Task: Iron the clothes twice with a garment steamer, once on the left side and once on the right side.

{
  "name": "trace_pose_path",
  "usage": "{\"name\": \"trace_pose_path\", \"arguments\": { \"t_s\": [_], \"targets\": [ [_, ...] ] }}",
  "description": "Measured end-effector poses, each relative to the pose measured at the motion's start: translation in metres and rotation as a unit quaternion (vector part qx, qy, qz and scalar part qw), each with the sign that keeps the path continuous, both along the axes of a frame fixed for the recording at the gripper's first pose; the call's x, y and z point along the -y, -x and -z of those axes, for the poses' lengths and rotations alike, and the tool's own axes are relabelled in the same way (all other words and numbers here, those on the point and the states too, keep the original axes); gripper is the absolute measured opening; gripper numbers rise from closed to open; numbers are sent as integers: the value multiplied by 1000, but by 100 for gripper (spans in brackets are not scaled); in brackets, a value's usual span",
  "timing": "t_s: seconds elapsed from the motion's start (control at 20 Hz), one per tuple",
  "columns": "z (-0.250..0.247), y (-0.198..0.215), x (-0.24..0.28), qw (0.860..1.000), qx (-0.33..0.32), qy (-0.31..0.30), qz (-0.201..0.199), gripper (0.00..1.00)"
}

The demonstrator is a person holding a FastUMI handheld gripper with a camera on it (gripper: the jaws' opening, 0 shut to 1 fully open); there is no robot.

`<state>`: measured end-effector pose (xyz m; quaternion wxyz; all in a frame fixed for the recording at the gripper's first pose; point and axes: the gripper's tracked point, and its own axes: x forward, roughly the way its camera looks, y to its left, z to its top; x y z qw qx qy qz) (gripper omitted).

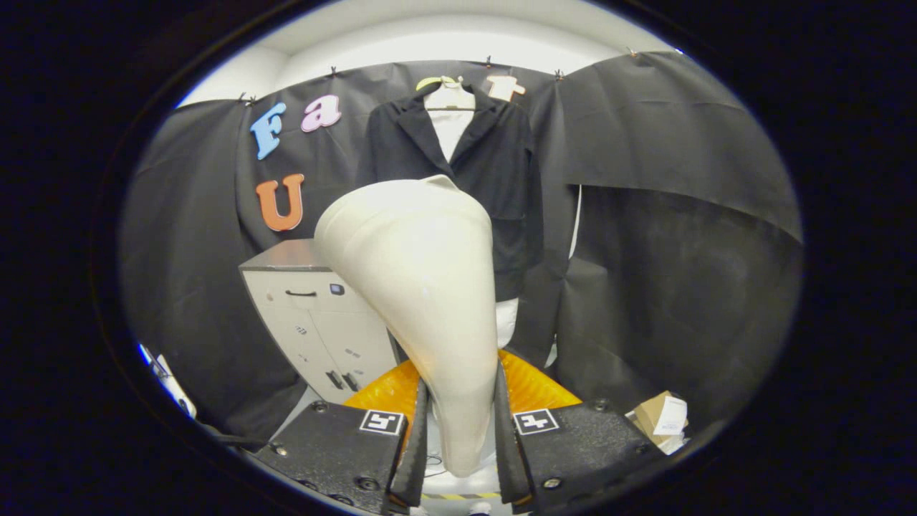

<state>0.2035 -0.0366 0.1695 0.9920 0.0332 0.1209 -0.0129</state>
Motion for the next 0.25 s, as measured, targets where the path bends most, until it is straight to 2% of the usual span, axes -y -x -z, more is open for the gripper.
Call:
{"name": "trace_pose_path", "arguments": {
  "t_s": [0.25],
  "targets": [
    [-4,35,-49,1000,17,3,-2,42]
  ]
}}
